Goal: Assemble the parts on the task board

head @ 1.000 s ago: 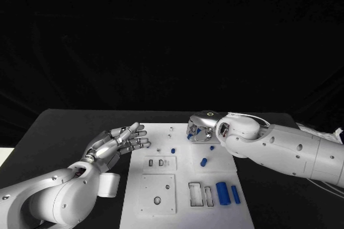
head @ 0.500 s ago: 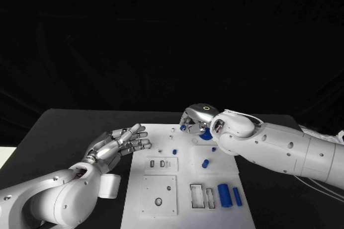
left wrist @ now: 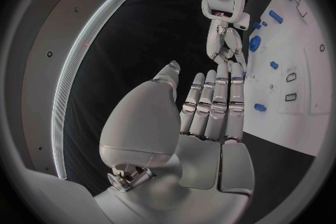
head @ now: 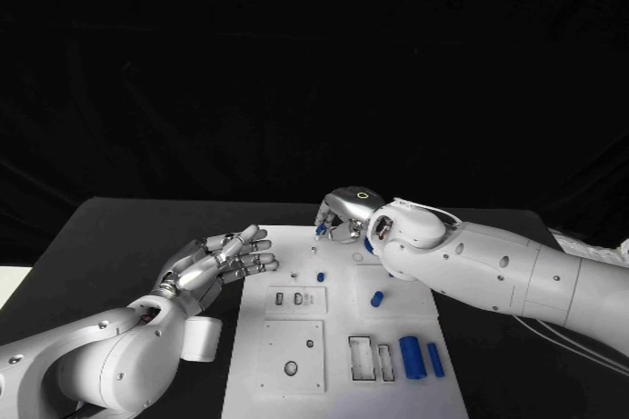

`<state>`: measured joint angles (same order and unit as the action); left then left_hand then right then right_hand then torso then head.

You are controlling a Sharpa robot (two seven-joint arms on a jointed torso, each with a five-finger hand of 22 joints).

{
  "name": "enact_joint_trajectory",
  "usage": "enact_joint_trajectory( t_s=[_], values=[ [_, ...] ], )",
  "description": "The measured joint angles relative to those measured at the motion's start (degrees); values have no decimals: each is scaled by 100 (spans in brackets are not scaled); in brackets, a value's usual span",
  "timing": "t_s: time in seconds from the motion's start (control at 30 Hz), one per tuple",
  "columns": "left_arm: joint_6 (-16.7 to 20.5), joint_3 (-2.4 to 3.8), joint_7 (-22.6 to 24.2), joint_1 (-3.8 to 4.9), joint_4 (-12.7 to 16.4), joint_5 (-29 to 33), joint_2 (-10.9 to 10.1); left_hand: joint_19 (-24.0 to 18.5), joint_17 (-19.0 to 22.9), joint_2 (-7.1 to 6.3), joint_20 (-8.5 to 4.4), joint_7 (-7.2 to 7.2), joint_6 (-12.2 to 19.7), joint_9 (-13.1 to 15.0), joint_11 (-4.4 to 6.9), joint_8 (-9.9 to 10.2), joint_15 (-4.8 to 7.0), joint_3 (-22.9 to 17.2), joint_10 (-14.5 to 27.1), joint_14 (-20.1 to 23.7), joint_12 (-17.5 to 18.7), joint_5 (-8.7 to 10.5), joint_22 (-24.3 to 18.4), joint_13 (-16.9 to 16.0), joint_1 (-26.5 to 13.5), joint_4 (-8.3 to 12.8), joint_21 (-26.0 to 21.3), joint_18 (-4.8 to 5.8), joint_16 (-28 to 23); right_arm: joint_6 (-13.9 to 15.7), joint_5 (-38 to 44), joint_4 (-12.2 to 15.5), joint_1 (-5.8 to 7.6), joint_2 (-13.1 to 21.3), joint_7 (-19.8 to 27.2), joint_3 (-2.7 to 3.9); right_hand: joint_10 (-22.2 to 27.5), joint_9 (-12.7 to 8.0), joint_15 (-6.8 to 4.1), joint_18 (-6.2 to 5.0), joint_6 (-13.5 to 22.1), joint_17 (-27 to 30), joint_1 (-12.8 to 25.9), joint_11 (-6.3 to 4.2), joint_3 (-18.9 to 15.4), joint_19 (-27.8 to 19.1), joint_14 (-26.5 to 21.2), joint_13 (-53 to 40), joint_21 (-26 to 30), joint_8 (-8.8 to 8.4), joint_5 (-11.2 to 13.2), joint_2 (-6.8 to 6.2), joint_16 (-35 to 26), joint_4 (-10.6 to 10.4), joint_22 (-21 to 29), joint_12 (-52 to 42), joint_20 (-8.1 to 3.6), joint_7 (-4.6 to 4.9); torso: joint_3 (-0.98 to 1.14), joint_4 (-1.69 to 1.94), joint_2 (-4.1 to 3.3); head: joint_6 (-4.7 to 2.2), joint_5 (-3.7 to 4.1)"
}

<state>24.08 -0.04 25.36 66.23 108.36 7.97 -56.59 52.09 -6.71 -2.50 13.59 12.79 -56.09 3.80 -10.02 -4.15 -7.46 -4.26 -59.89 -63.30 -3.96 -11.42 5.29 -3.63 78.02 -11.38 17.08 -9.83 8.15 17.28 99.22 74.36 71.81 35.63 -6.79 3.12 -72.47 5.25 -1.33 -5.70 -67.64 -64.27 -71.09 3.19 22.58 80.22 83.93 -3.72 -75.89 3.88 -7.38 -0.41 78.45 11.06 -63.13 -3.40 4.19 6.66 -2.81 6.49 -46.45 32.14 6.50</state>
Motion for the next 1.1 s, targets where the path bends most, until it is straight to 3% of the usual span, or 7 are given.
enact_joint_trajectory(
  t_s=[0.47,1.1],
  values=[
    [-7,0,-5,15,10,1,-26,0,-1,0,0,0,0,0,0,0,0,0,0,0,0,0,0,0,0,0,0,0,0,-249,50,-206,0,-134,3,-12,1,-4,0,-1,9,0,22,1,46,0,0,-6,0,-22,22,-22,0,-47,-9,16,0,9,-8,-4,-5,42,-33],
    [-24,0,-9,28,11,2,-22,0,-1,0,0,20,21,0,0,0,0,0,0,0,0,0,1,0,0,32,0,0,0,-329,144,-454,9,-373,-72,-46,47,1,0,-1,39,38,60,36,125,0,0,-7,0,-49,95,-106,0,-127,0,-31,1,37,-18,19,-14,34,-17]
  ],
)
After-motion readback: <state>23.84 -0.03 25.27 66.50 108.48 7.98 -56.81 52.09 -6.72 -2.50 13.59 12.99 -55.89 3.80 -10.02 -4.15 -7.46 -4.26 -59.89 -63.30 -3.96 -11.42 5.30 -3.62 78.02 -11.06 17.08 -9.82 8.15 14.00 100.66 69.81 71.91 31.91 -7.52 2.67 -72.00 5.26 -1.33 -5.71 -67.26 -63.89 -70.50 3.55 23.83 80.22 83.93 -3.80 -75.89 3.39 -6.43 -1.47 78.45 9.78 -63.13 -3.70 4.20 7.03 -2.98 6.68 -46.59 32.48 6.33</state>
